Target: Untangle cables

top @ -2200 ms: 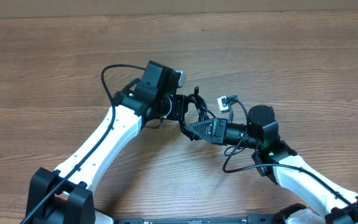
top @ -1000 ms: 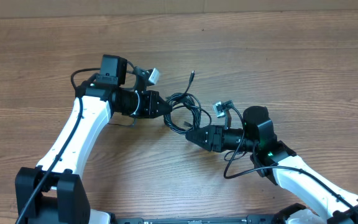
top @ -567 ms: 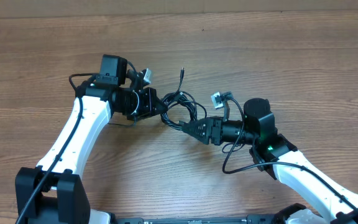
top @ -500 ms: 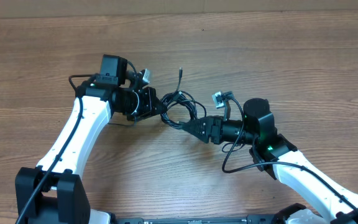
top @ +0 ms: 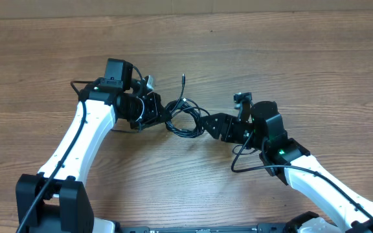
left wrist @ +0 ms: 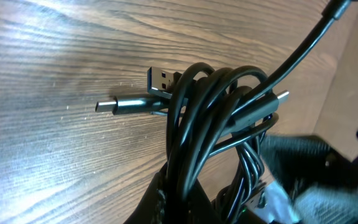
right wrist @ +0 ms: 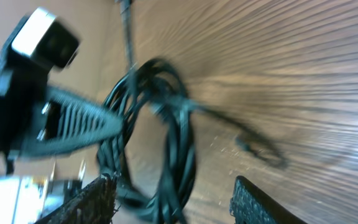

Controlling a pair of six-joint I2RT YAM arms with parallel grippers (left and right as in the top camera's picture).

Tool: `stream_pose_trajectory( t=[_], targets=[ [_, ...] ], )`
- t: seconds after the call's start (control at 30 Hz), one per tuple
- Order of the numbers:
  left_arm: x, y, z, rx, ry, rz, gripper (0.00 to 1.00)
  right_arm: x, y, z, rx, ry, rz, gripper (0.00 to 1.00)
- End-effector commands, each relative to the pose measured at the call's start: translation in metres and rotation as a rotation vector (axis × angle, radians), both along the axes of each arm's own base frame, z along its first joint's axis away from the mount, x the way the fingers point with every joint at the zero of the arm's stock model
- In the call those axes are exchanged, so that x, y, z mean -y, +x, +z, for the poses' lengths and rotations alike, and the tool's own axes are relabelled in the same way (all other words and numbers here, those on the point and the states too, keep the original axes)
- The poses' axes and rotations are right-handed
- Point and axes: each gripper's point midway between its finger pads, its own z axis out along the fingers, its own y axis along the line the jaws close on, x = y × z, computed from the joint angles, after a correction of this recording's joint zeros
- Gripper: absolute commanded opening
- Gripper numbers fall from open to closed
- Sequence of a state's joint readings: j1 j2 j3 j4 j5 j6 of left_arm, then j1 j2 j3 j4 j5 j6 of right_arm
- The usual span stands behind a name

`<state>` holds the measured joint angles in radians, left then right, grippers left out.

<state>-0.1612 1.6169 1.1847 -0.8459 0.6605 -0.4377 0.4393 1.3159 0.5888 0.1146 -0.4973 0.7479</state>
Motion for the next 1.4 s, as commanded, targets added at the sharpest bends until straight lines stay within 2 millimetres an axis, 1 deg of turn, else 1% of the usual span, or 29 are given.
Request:
stream_pose_trajectory(
  t=[0.0,0.13,0.17,0.23,0.33,0.5,0.57,0.6,0.63,0.73,0.8,0.83,0.9,1.03,1.17,1.27,1.3,1.37],
  targets=[
    [0.009,0.002,0.018,0.116,-0.057,-0.123,0.04,0.015,0.024,0.007,-0.077,0.046,-0.218,0.58],
    [0.012,0.001,0.020,0.144,-0.074,-0.161,0.04,0.016,0.026,0.002,-0.258,0.163,-0.339,0.58],
    [0.012,0.002,0.021,0.155,-0.074,-0.169,0.04,0.016,0.026,0.002,-0.299,0.192,-0.364,0.61],
    [0.013,0.004,0.021,0.174,-0.072,-0.179,0.04,0.014,0.024,0.000,-0.386,0.246,-0.401,0.61],
    [0.013,0.008,0.022,0.217,-0.067,-0.202,0.04,0.013,0.023,-0.001,-0.460,0.295,-0.440,0.61],
    [0.013,0.012,0.023,0.240,-0.064,-0.203,0.04,0.013,0.024,0.001,-0.547,0.368,-0.503,0.61],
    [0.014,0.012,0.024,0.241,-0.068,-0.205,0.04,0.015,0.028,0.003,-0.546,0.385,-0.526,0.55],
    [0.016,0.010,0.025,0.240,-0.076,-0.211,0.04,0.015,0.030,0.004,-0.541,0.392,-0.534,0.50],
    [0.020,0.008,0.026,0.240,-0.088,-0.223,0.04,0.016,0.034,0.007,-0.519,0.402,-0.541,0.42],
    [0.033,0.002,0.028,0.244,-0.102,-0.262,0.04,0.019,0.042,0.015,-0.454,0.414,-0.556,0.26],
    [0.040,-0.001,0.027,0.257,-0.091,-0.290,0.04,0.014,0.047,0.032,-0.297,0.379,-0.458,0.08],
    [0.042,-0.002,0.025,0.261,-0.080,-0.302,0.04,0.011,0.048,0.041,-0.225,0.364,-0.408,0.04],
    [0.044,-0.004,0.022,0.260,-0.053,-0.311,0.04,0.006,0.049,0.054,-0.113,0.334,-0.338,0.04],
    [0.034,-0.001,0.010,0.257,0.052,-0.295,0.04,-0.003,0.050,0.077,0.006,0.304,-0.240,0.04],
    [0.033,0.000,0.008,0.258,0.070,-0.293,0.04,-0.007,0.053,0.093,0.086,0.283,-0.199,0.04],
    [0.033,0.000,0.008,0.263,0.069,-0.293,0.04,-0.007,0.053,0.091,0.084,0.274,-0.195,0.04],
    [0.033,0.000,0.008,0.263,0.069,-0.293,0.04,-0.007,0.051,0.088,0.067,0.268,-0.192,0.07],
    [0.032,0.001,0.008,0.255,0.074,-0.280,0.04,-0.007,0.045,0.072,-0.041,0.262,-0.205,0.23]
  ],
)
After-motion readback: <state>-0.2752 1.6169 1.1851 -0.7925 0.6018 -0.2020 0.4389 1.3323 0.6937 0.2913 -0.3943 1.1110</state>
